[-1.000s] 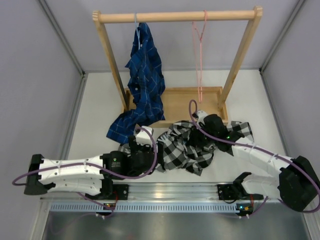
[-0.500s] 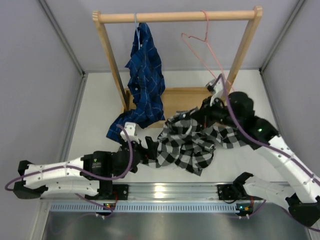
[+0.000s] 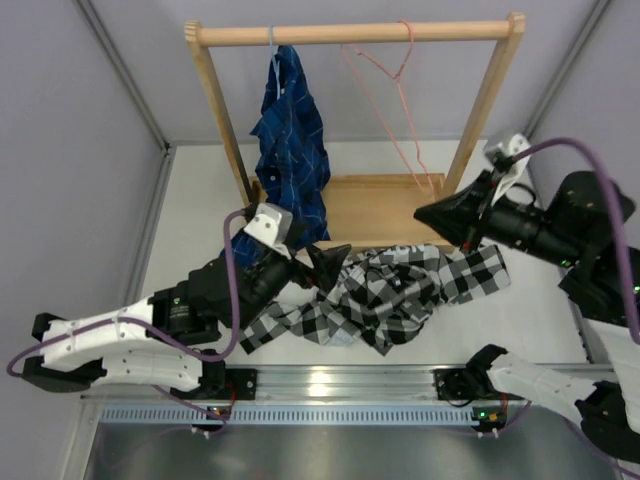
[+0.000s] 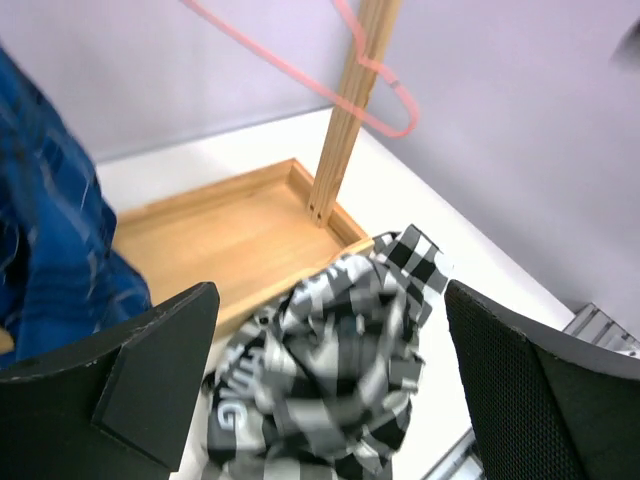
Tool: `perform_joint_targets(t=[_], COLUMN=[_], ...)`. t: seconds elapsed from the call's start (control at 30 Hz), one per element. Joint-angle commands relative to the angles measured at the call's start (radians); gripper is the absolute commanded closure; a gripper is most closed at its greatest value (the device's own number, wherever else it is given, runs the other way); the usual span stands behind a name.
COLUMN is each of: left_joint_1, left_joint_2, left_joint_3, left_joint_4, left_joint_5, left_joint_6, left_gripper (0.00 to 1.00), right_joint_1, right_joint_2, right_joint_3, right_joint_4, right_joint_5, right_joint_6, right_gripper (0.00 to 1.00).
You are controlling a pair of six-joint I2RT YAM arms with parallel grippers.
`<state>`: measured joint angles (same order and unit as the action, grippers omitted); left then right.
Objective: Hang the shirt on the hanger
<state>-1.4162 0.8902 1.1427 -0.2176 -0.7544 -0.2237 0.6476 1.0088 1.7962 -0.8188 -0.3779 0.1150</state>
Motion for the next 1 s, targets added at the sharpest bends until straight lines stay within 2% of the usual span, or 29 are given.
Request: perform_joint_targets(t=[0.0, 0.03, 0.07, 0.1, 0.13, 0.2, 0.27, 0.37, 0.5, 0.6, 0.73, 0.87, 0.97], left_joint_1=[0.0, 0.002, 0.0, 0.0, 0.0, 0.0, 0.0, 0.0, 0.0, 0.0, 0.002, 0.0, 0.002], left_joint_2=[0.064, 0.073, 0.078, 0.082, 0.078, 0.058, 0.041, 0.009, -0.031, -0.054, -0.073, -0.102, -0.111], left_joint_3=[0.022, 0.012, 0.002, -0.011, -0.023, -0.066, -0.099, -0.127, -0.176, -0.211, -0.261, -0.29, -0.288], left_joint_4=[0.147, 0.146, 0.146, 0.146, 0.146, 0.146, 0.135, 0.088, 0.043, 0.021, -0.009, -0.017, -0.046], left_joint_5=[0.054, 0.032, -0.015, -0.035, -0.052, -0.085, -0.109, -0.117, -0.14, -0.145, -0.151, -0.155, -0.154], left_joint_6=[0.161, 0.152, 0.138, 0.107, 0.092, 0.057, 0.038, -0.014, -0.051, -0.083, -0.123, -0.146, -0.152], left_gripper=[0.02, 0.02, 0.02, 0.02, 0.02, 0.02, 0.02, 0.02, 0.02, 0.02, 0.02, 0.02, 0.02], right_joint_1=[0.009, 0.009, 0.009, 0.009, 0.009, 0.009, 0.009, 0.018, 0.024, 0.024, 0.026, 0.026, 0.026], right_joint_2=[-0.146, -0.18, -0.231, -0.252, -0.269, -0.294, -0.308, -0.395, -0.535, -0.572, -0.608, -0.714, -0.81], right_joint_3=[-0.356, -0.442, -0.522, -0.688, -0.768, -0.936, -1.001, -1.147, -1.222, -1.206, -1.233, -1.268, -1.255], right_joint_4=[-0.018, 0.016, 0.053, 0.126, 0.17, 0.254, 0.27, 0.326, 0.316, 0.225, 0.182, 0.143, 0.046], right_joint_5=[0.075, 0.103, 0.143, 0.16, 0.172, 0.239, 0.346, 0.428, 0.522, 0.58, 0.564, 0.557, 0.593], right_joint_6=[0.076, 0.118, 0.164, 0.255, 0.296, 0.415, 0.483, 0.628, 0.733, 0.746, 0.787, 0.836, 0.857], right_gripper=[0.95, 0.85, 0.55, 0.54, 0.55, 0.42, 0.32, 0.31, 0.29, 0.29, 0.3, 0.33, 0.34])
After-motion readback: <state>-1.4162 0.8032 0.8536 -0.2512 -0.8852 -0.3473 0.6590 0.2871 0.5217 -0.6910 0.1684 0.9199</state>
